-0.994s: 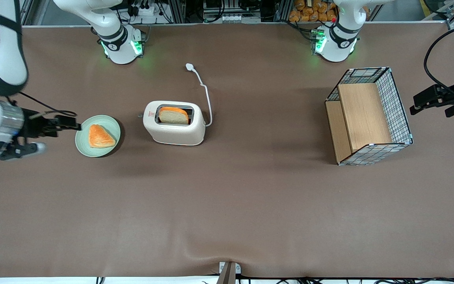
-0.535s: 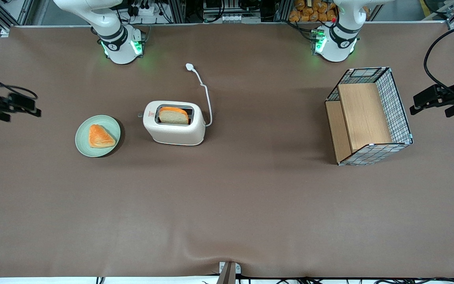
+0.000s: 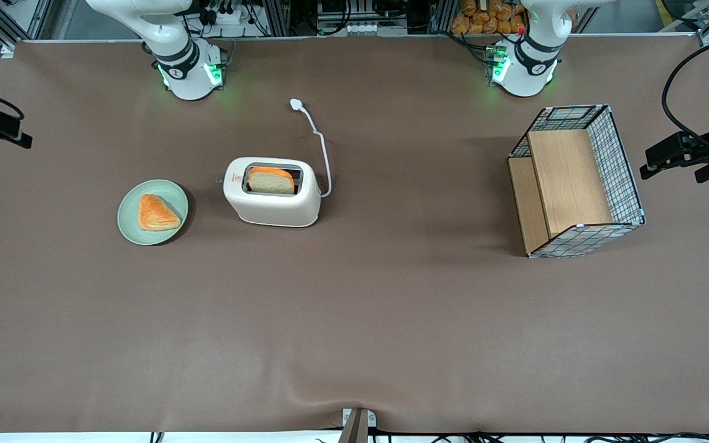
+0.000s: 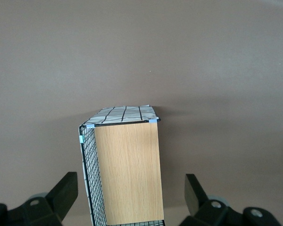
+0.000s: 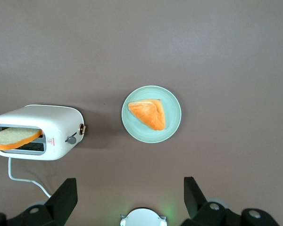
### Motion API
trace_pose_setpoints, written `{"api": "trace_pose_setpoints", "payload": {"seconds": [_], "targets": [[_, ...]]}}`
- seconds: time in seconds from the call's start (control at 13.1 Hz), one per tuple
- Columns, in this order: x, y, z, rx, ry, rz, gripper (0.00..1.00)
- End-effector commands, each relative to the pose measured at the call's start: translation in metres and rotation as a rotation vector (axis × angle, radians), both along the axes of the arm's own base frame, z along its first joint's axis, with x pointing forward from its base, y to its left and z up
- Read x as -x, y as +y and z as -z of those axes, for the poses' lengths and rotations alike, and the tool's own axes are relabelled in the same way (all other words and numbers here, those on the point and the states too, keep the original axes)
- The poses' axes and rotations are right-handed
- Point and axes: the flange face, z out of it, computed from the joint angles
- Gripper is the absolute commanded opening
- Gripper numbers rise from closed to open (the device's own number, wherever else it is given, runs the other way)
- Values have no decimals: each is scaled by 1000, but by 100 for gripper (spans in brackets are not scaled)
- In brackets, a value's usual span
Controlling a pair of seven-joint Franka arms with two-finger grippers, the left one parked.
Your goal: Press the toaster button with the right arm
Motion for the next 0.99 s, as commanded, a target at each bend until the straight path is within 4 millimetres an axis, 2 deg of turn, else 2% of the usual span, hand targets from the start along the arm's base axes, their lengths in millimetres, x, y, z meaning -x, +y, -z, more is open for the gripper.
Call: {"api": "trace_pose_setpoints", "payload": {"seconds": [0.0, 0.23, 0.92], "targets": [[9, 12, -13, 36, -5, 7, 100], [8, 17, -13, 45, -5, 8, 100], [8, 13, -14, 43, -6, 15, 100]]}}
